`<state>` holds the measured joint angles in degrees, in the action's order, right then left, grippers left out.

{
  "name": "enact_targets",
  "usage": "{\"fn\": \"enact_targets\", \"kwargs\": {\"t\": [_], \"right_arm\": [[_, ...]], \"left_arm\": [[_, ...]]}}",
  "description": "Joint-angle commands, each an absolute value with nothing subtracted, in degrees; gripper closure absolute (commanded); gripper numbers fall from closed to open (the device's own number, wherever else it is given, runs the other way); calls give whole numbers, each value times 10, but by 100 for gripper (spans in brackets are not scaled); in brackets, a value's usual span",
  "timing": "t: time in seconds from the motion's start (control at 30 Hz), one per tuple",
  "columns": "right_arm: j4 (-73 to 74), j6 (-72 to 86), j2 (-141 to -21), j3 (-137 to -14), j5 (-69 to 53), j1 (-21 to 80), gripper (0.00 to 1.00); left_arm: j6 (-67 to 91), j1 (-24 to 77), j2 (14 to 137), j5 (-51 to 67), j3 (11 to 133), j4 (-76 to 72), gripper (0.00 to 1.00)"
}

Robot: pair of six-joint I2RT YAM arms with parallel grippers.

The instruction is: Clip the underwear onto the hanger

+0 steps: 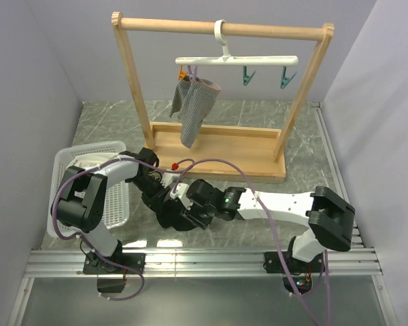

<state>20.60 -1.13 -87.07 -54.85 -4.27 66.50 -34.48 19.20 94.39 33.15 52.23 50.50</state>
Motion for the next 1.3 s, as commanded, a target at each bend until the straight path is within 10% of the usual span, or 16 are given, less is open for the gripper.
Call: {"fn": "enact_targets", "kwargs": {"t": [0.0,0.7,1.1,1.27], "right_arm": [[183,-10,-898,-588,-20,669,53],[173,12,-1001,-642,16,669,38],[165,5,-978,-628,20,664,100],[177,-5,-932,-621,11,664,100]], "left_arm": [[-366,183,947,356,546,520,100],[-374,170,962,366,554,530,100],[-367,157,969,372,562,528,99],[-354,146,971,385,582,533,99]]}}
